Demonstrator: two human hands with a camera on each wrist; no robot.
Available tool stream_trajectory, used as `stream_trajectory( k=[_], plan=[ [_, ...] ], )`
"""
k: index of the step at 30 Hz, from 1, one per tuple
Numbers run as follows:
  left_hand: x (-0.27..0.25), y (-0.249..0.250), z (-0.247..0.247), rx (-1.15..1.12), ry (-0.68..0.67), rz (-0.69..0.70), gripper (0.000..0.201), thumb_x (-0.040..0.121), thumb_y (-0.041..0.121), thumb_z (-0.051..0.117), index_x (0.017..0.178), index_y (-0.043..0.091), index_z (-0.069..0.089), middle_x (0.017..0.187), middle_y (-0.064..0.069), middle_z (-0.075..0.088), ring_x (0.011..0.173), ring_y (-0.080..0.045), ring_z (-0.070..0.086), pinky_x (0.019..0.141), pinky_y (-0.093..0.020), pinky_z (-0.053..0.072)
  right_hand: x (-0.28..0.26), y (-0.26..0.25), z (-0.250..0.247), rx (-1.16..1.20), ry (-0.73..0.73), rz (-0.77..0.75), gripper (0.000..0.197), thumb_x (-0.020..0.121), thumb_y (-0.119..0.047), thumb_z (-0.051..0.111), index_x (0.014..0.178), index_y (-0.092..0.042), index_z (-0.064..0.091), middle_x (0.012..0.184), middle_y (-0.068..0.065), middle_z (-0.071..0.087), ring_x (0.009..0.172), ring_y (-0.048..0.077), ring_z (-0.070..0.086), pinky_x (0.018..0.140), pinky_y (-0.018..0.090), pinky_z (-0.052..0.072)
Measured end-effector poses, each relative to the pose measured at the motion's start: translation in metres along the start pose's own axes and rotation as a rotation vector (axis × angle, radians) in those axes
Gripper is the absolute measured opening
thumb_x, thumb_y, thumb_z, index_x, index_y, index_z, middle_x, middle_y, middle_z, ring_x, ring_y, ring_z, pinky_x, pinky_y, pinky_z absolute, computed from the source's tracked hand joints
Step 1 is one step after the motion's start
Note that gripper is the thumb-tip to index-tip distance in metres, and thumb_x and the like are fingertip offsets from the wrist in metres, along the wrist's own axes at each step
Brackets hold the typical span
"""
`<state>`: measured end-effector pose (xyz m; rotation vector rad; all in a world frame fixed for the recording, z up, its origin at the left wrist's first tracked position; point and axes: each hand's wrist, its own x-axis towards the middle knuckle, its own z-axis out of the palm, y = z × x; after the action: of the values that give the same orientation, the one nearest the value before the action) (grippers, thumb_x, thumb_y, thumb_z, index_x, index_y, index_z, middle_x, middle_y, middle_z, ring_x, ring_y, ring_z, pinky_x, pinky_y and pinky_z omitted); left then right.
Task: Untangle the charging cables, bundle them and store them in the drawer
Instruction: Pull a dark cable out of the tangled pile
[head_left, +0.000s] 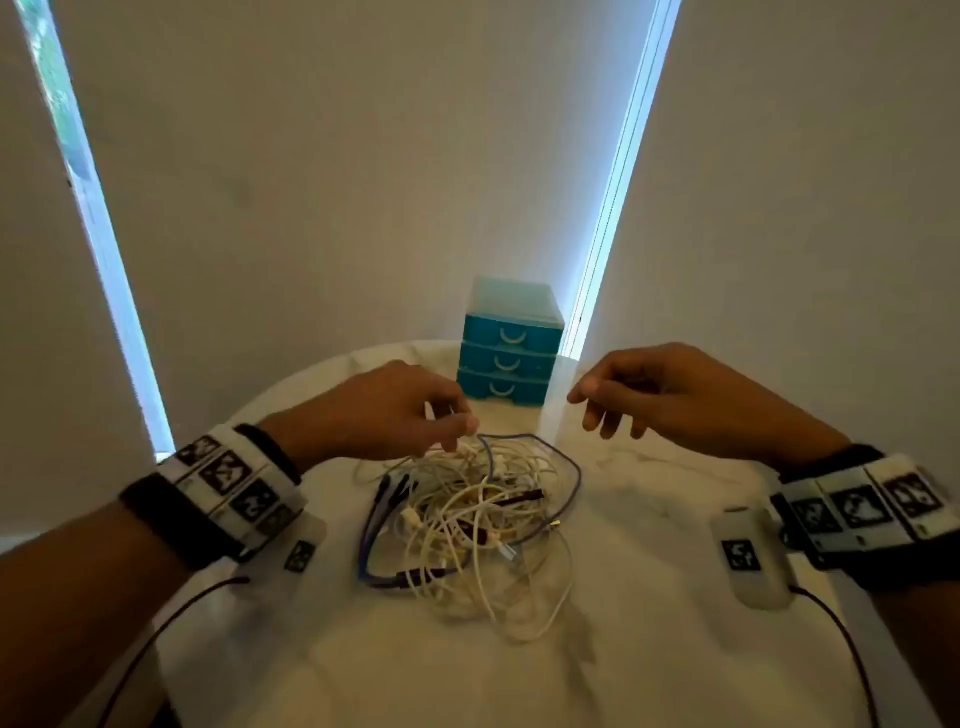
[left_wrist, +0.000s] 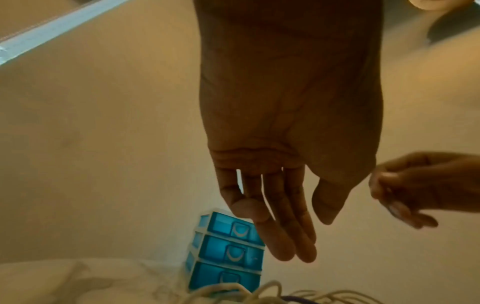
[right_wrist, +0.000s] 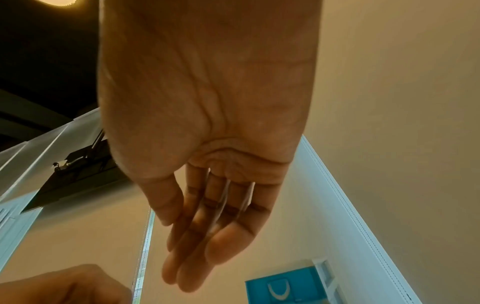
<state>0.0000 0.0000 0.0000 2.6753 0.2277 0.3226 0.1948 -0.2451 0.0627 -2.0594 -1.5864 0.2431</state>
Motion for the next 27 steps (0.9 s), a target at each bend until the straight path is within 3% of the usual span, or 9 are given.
stream_trajectory(
  k=[2,5,9,12,15,17,20,23,27],
  plan=[
    [0.017,0.008,0.014,0.105,-0.041,-0.076,0.035,0.102,0.061,0.058,0.102,0.032,0.077,0.084,0.016,0.076,0.076,-0.002,0.071,0.076,-0.032,0.061,-0.003,-0.004,0.008,0.040,0.036,0.025,0.023,0.106,-0.040,0.060,0.111,-0.027,0.078,0.094,-0.012,0.081,0.086,0.010,0.078,0.074,0.030,0.065],
    [0.041,0.011,0.039,0.235,-0.137,-0.207,0.047,0.098,0.069,0.058,0.096,0.026,0.078,0.084,0.013,0.069,0.086,-0.012,0.068,0.083,-0.037,0.060,0.001,-0.006,0.036,0.063,0.075,0.055,0.019,0.106,-0.039,0.061,0.110,-0.029,0.077,0.091,-0.012,0.081,0.080,0.009,0.078,0.067,0.022,0.058],
    [0.058,-0.001,0.056,0.212,-0.114,-0.286,0.059,0.089,0.078,0.063,0.093,0.024,0.085,0.087,0.004,0.076,0.086,-0.018,0.070,0.084,-0.041,0.062,0.017,-0.003,0.082,0.025,0.124,0.124,0.018,0.106,-0.041,0.065,0.106,-0.027,0.076,0.085,-0.012,0.080,0.071,0.006,0.077,0.073,0.020,0.054],
    [0.065,-0.012,0.062,0.075,-0.122,-0.284,0.042,0.087,0.064,0.075,0.095,0.024,0.087,0.090,0.003,0.077,0.089,-0.017,0.070,0.087,-0.042,0.062,0.036,0.004,0.098,0.092,0.198,0.177,0.019,0.105,-0.039,0.066,0.105,-0.024,0.076,0.084,-0.010,0.081,0.067,0.008,0.076,0.073,0.023,0.056],
    [0.069,-0.027,0.063,-0.139,-0.015,-0.239,0.033,0.088,0.054,0.079,0.089,0.023,0.087,0.089,0.001,0.079,0.088,-0.016,0.071,0.085,-0.038,0.058,0.057,0.015,0.106,0.221,0.283,0.248,0.018,0.105,-0.036,0.067,0.103,-0.020,0.077,0.084,-0.006,0.082,0.065,0.010,0.076,0.061,0.018,0.053],
    [0.075,-0.032,0.061,-0.337,0.098,-0.178,0.031,0.090,0.053,0.078,0.087,0.024,0.085,0.086,0.004,0.079,0.083,-0.010,0.071,0.078,-0.033,0.056,0.071,0.025,0.108,0.370,0.350,0.263,0.018,0.104,-0.033,0.068,0.105,-0.017,0.077,0.084,-0.002,0.082,0.065,0.016,0.075,0.056,0.020,0.050],
    [0.082,-0.031,0.060,-0.654,0.240,-0.120,0.025,0.096,0.046,0.076,0.088,0.022,0.078,0.073,0.010,0.071,0.058,0.000,0.059,0.059,-0.020,0.046,0.090,0.035,0.109,0.791,0.436,0.240,0.022,0.106,-0.026,0.067,0.116,-0.009,0.076,0.085,0.003,0.077,0.067,0.018,0.067,0.056,0.026,0.049],
    [0.087,-0.034,0.062,-0.850,0.318,-0.083,0.022,0.101,0.038,0.073,0.092,0.018,0.075,0.073,0.002,0.068,0.054,-0.007,0.053,0.051,-0.019,0.043,0.098,0.051,0.114,1.107,0.547,0.269,0.026,0.106,-0.026,0.065,0.121,-0.006,0.075,0.084,0.004,0.069,0.066,0.013,0.060,0.060,0.026,0.047],
    [0.085,-0.035,0.064,-0.968,0.399,-0.074,0.023,0.102,0.037,0.071,0.101,0.015,0.075,0.079,-0.002,0.070,0.054,-0.014,0.054,0.049,-0.021,0.044,0.091,0.072,0.125,1.059,0.625,0.378,0.022,0.105,-0.024,0.067,0.116,-0.007,0.076,0.084,0.007,0.069,0.064,0.015,0.059,0.055,0.026,0.045]
  ],
)
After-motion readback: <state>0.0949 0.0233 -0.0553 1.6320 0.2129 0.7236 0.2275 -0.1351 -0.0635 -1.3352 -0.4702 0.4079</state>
